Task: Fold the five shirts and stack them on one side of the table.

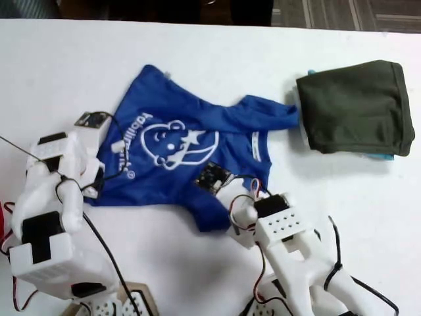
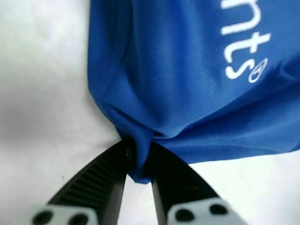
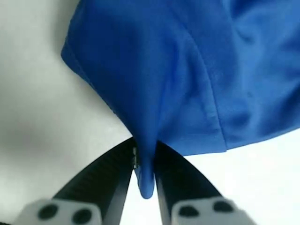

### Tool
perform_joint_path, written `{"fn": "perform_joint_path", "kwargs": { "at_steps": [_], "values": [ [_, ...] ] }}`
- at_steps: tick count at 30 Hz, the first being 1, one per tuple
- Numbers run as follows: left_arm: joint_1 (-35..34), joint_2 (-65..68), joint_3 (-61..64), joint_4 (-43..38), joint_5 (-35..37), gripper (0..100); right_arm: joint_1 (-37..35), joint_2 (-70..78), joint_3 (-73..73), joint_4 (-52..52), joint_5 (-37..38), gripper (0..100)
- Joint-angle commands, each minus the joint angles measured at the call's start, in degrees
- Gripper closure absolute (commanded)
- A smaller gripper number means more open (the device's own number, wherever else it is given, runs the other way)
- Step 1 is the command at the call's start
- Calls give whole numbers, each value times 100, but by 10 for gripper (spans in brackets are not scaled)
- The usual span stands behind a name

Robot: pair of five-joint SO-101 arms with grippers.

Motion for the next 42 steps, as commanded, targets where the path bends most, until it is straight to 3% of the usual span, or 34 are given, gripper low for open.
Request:
{"fn": "perform_joint_path", "kwargs": {
  "at_steps": [1, 7, 13, 22, 26, 29, 35, 42],
  "values": [
    [53, -44, -57, -123, 44, 974, -40, -171, -44, -57, 9, 980],
    [53, -44, -48, -114, 35, 974, -40, -163, 26, -22, 9, 976],
    [53, -44, -48, -114, 35, 974, -31, -163, 229, -31, 0, 834],
    [53, -44, -48, -114, 44, 974, -31, -154, 255, -207, 26, 892],
    [53, -44, -48, -114, 35, 974, -31, 224, 246, -505, 35, 986],
    [53, -44, -48, -105, 26, 974, -31, 453, 97, -514, 35, 978],
    [53, -53, -514, 607, 35, 974, 400, 136, -844, -136, -9, 978],
    [53, -53, -2202, 2127, 44, 974, 1218, -505, -2400, 444, -9, 978]
  ]
}}
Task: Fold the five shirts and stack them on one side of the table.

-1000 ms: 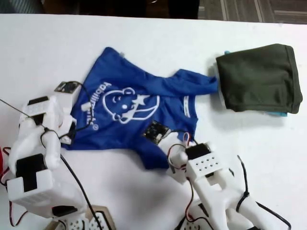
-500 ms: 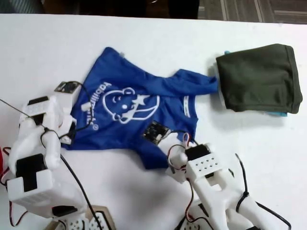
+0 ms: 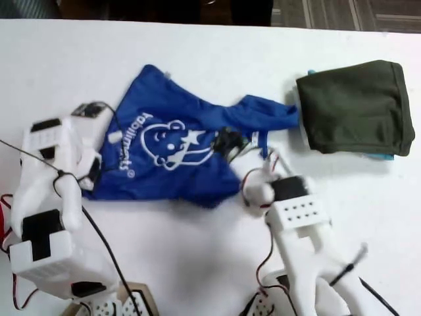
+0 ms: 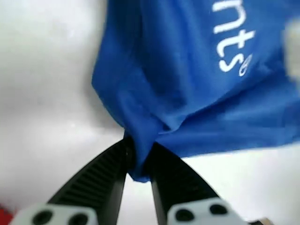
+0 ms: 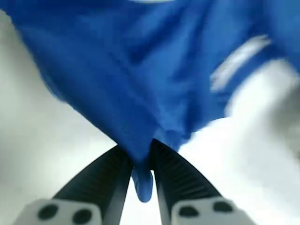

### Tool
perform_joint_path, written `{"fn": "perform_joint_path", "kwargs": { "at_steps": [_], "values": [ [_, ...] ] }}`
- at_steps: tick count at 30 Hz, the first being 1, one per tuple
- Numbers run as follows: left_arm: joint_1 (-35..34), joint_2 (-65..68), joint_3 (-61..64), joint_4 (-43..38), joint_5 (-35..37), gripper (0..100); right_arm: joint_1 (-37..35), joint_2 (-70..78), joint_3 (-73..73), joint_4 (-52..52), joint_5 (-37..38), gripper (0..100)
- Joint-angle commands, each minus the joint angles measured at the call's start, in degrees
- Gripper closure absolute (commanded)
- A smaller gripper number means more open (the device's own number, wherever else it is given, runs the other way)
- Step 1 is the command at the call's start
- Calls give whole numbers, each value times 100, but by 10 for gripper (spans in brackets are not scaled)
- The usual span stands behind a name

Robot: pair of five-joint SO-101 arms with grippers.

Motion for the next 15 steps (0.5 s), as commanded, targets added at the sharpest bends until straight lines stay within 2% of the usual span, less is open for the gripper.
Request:
{"fn": "perform_joint_path", "kwargs": {
  "at_steps": [1, 6, 9, 15],
  "values": [
    [44, -70, -1174, 879, 53, 974, 330, -382, -941, 198, -26, 978],
    [35, -79, -3064, 2259, 62, 974, 549, -488, -1767, 189, -26, 978],
    [-97, -334, -3670, 2268, 255, 974, 620, -505, -2233, 189, -26, 978],
    [229, -1644, -3793, 2268, 545, 974, 655, -505, -3262, 198, -26, 978]
  ]
}}
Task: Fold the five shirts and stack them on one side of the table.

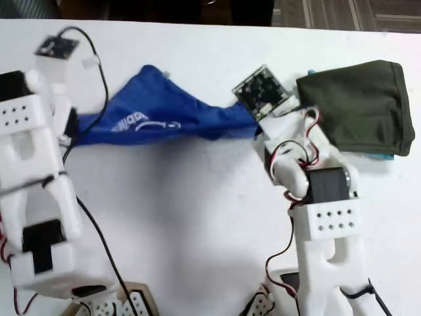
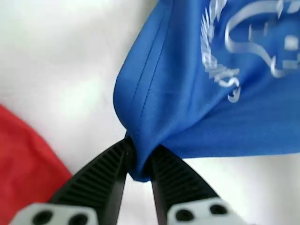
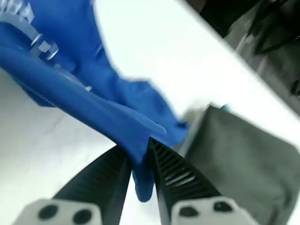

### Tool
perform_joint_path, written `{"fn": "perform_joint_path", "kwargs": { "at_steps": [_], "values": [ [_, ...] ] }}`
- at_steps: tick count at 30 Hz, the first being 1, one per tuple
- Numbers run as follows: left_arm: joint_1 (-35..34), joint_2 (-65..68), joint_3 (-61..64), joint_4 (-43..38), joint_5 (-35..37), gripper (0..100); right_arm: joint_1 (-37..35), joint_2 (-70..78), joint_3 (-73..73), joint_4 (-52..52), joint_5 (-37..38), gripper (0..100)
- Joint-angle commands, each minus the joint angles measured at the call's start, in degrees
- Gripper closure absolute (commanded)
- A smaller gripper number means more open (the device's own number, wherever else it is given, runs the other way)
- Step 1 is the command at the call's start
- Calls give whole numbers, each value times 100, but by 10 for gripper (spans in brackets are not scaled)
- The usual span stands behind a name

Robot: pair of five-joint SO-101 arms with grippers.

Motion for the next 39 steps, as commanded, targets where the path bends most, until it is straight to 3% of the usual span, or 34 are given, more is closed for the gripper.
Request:
{"fn": "perform_joint_path", "kwargs": {
  "at_steps": [1, 18, 27, 31, 35, 39],
  "values": [
    [193, -1073, -259, 97, 273, 974, 163, -251, -738, 48, -26, 978],
    [202, -4229, -312, -492, 897, 974, 163, -259, -4141, 1719, -26, 978],
    [185, -4800, -312, -571, 932, 974, 171, -259, -5890, 2826, -26, 978],
    [-185, -4897, -303, -818, 932, 974, 180, -259, -6620, 3143, 0, 978],
    [-378, -4941, -303, -862, 932, 974, 180, -259, -6840, 3336, 0, 978],
    [-378, -4941, -303, -844, 932, 975, 655, -391, -6840, 3222, 18, 978]
  ]
}}
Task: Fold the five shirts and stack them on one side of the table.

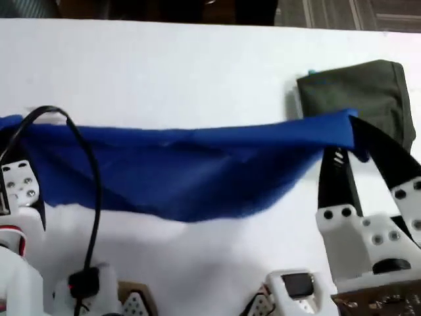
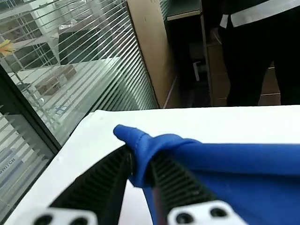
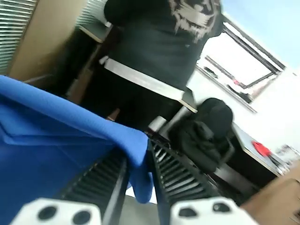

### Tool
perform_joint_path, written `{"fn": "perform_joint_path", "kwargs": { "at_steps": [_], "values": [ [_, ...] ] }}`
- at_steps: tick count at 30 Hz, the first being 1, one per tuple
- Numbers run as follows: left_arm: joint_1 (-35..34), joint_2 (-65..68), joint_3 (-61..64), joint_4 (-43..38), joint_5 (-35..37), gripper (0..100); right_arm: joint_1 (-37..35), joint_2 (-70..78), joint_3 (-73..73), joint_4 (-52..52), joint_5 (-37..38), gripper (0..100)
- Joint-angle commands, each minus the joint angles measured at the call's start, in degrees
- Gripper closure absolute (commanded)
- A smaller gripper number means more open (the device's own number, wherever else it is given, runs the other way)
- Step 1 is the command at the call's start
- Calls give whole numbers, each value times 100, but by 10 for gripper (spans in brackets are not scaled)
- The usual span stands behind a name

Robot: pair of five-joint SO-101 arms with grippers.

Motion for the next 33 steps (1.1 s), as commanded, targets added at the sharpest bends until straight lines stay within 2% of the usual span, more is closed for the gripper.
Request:
{"fn": "perform_joint_path", "kwargs": {
  "at_steps": [1, 5, 9, 16, 28, 30, 33],
  "values": [
    [-97, 0, -119, -141, 44, 975, 444, -145, -88, -189, 9, 978],
    [-97, 0, -66, -132, 44, 975, 708, -224, -88, -444, 18, 978],
    [-97, 35, 13, 211, 44, 975, 725, -207, -44, -875, 18, 978],
    [-123, -9, 971, 176, 44, 975, 725, -198, -44, -1235, 18, 978],
    [-114, -712, 1033, 404, 9, 975, 708, -426, -35, -708, -44, 978],
    [-114, -738, 1042, 422, 0, 975, 690, -312, -26, -409, -387, 978],
    [-114, -756, 1305, 343, -9, 975, 374, 31, 114, 198, -1451, 974]
  ]
}}
